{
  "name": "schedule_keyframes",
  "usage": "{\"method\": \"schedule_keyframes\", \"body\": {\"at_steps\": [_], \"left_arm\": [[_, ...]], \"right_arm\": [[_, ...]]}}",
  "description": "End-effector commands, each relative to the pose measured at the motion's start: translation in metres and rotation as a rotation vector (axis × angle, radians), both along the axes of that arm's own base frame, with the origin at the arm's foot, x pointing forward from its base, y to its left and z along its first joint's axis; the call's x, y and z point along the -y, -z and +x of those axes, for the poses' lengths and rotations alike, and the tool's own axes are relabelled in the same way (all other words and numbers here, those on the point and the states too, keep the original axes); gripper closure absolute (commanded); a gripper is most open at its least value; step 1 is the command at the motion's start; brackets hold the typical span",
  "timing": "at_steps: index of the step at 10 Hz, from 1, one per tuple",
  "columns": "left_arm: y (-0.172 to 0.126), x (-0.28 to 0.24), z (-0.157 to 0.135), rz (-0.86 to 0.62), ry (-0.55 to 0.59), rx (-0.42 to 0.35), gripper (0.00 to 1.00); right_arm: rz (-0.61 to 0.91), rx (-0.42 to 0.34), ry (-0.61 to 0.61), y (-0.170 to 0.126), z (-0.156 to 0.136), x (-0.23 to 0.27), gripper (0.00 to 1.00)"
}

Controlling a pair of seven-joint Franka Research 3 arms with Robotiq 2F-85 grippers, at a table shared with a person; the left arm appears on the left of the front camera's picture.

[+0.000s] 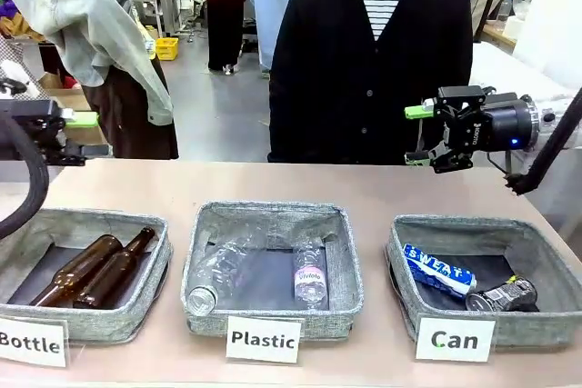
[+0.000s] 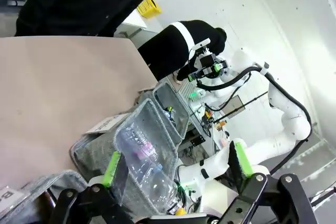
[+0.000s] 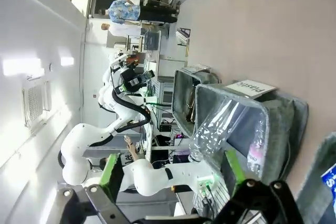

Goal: Sort the can waste into the basket.
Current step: Pick up the can waste from the table and place it in the right Fabric basket.

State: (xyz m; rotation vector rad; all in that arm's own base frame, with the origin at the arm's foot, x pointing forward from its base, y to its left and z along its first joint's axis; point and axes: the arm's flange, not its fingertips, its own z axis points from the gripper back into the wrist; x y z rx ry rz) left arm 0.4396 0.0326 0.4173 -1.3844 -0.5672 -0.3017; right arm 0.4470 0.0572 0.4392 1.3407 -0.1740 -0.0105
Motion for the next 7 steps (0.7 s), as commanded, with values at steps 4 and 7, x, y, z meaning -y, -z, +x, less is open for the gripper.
{"method": "schedule_keyframes", "body": {"at_steps": [4,7], "left_arm": [[-0.0042,-0.0019,0.0010,-0.002,-0.012,-0.010,0.00],[-0.0042,-0.0019,0.0010,-0.002,-0.012,-0.010,0.00]], "right_arm": [[0.000,-0.002,-0.005,-0.0024,-0.0035,-0.0020,0.00],[0.000,-0.002,-0.005,-0.0024,-0.0035,-0.0020,0.00]]}}
